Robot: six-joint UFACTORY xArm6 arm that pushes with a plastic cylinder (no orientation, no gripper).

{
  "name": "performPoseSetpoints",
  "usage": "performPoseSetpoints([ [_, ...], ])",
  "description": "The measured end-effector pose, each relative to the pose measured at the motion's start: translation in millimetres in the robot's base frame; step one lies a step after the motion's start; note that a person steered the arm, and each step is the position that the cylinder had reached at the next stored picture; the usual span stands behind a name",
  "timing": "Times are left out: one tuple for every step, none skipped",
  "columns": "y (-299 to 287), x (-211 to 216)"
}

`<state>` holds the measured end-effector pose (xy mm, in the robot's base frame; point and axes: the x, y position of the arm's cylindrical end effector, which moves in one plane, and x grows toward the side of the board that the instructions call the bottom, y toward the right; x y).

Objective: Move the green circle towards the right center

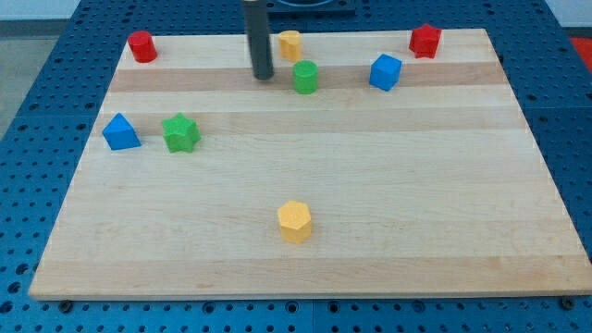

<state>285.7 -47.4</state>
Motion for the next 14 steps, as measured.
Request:
performPoseSetpoints([
  [45.1,3.1],
  [78.9,19.4],
  [88.2,19.7],
  [106.6,32.5],
  [124.1,56.4],
  [145.6,74.6],
  [152.4,75.0],
  [109.7,63.3],
  [85.6,88.4],
  [101.7,116.0],
  [147.1,116.2],
  [174.0,116.2],
  [153.7,107.8],
  [143.2,85.1],
])
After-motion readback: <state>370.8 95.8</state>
